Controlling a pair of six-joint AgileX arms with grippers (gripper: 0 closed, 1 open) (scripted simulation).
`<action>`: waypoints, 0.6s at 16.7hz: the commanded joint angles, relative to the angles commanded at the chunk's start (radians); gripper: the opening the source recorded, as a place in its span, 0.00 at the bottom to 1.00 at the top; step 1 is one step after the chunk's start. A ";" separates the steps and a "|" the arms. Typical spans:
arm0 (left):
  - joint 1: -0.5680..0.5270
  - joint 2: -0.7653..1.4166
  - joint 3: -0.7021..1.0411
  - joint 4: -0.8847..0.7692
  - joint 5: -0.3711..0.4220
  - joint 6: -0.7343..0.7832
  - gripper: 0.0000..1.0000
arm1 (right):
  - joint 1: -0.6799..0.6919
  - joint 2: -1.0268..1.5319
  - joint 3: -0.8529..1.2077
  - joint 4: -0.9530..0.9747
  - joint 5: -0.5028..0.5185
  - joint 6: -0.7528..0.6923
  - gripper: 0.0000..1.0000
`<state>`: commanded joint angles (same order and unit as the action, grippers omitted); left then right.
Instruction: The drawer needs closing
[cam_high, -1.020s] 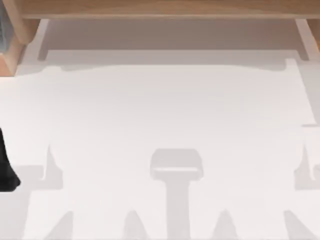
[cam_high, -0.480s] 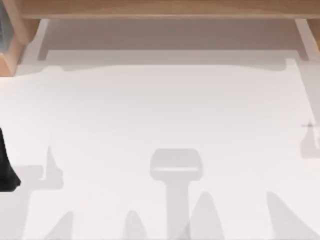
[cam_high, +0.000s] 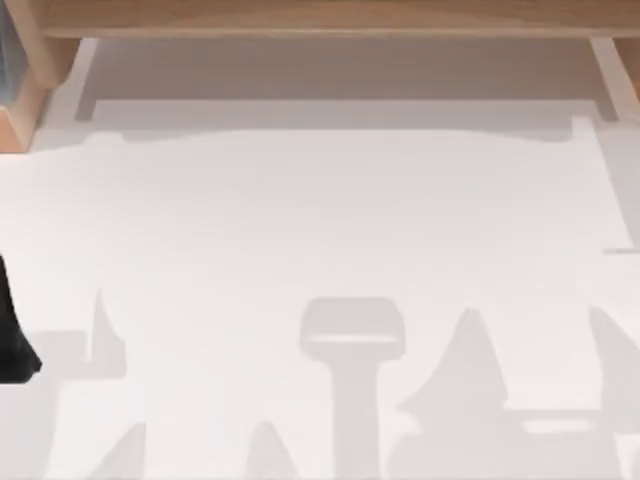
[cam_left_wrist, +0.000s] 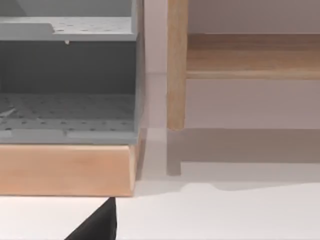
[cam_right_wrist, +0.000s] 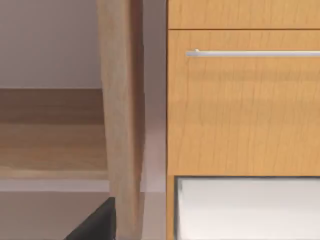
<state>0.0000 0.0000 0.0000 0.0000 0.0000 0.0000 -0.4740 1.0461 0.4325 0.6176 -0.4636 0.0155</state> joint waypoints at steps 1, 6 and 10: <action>0.000 0.000 0.000 0.000 0.000 0.000 1.00 | -0.013 0.029 0.013 0.018 -0.014 0.000 1.00; 0.000 0.000 0.000 0.000 0.000 0.000 1.00 | -0.025 0.055 0.025 0.034 -0.026 0.001 1.00; 0.000 0.000 0.000 0.000 0.000 0.000 1.00 | -0.025 0.065 0.021 0.056 -0.031 -0.031 1.00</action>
<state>0.0000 0.0000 0.0000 0.0000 0.0000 0.0000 -0.4994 1.1115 0.4532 0.6738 -0.4947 -0.0150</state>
